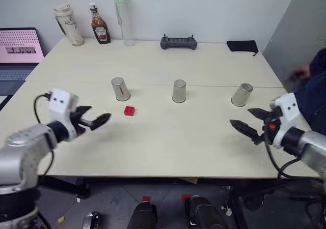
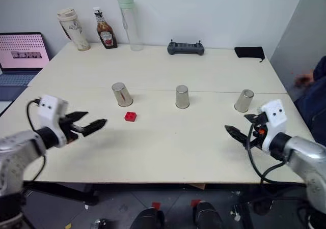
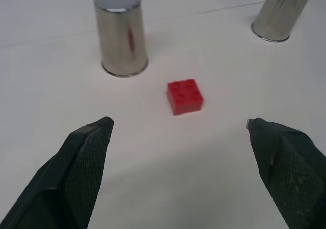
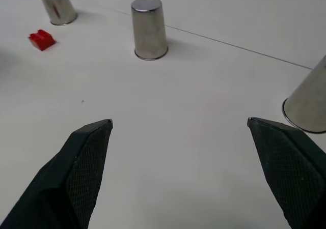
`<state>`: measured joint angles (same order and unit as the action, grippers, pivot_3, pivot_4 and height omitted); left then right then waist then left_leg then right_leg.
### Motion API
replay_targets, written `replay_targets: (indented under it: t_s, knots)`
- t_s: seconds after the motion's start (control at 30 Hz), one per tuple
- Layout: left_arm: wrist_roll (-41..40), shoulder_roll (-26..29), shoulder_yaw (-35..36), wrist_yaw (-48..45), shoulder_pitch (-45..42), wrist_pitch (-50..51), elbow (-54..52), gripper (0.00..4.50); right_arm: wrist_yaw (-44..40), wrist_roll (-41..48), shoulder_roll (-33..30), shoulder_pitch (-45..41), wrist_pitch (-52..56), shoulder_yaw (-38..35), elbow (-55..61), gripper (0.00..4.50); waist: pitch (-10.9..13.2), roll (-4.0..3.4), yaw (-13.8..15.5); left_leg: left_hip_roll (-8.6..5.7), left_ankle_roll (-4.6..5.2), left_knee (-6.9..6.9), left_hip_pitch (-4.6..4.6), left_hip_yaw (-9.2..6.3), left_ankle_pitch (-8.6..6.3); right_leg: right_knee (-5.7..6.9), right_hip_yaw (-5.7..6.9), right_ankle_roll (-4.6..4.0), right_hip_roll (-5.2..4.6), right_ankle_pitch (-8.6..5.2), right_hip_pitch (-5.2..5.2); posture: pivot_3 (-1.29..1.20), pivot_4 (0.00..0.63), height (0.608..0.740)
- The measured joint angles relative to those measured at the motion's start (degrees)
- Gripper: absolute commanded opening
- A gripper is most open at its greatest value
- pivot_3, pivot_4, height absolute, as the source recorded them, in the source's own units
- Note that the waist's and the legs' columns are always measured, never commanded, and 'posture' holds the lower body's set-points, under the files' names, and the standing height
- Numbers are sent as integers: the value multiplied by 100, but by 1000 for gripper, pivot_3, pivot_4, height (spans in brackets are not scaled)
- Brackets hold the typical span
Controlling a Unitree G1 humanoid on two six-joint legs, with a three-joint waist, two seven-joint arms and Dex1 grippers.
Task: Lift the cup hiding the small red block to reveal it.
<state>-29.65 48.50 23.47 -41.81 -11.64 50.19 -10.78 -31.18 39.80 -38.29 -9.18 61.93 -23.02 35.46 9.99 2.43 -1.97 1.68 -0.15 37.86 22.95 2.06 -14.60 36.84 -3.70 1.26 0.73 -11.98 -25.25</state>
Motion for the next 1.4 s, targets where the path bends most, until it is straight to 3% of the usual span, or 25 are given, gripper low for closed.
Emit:
replay_targets:
  t_s: [0.2, 0.43, 1.4]
  knots:
    - [-253, 136, -114, -492, -48, 71, 13, 4454, 106, 204, 112, -11, 13, 174, -44, 4500, 1, -1, 7, 2, -6, -5, 9, -5, -12, 6, 3, -3, 0, -15, -6, 0, 150, 740]
    - [-253, 154, -333, -428, -225, 59, 27, 4454, 421, 228, 346, 167, -30, 200, 41, 4500, 2, -1, 9, 2, -7, 1, 5, -4, -11, 11, 1, -2, 0, -14, -3, 0, 150, 740]
    - [-233, 120, -673, -396, -265, -199, 182, 4454, 758, 643, 231, 341, -168, 179, 86, 4500, 1, 0, 8, 3, -6, 3, 3, -2, -11, 15, 1, -1, 1, -14, -1, 0, 150, 740]
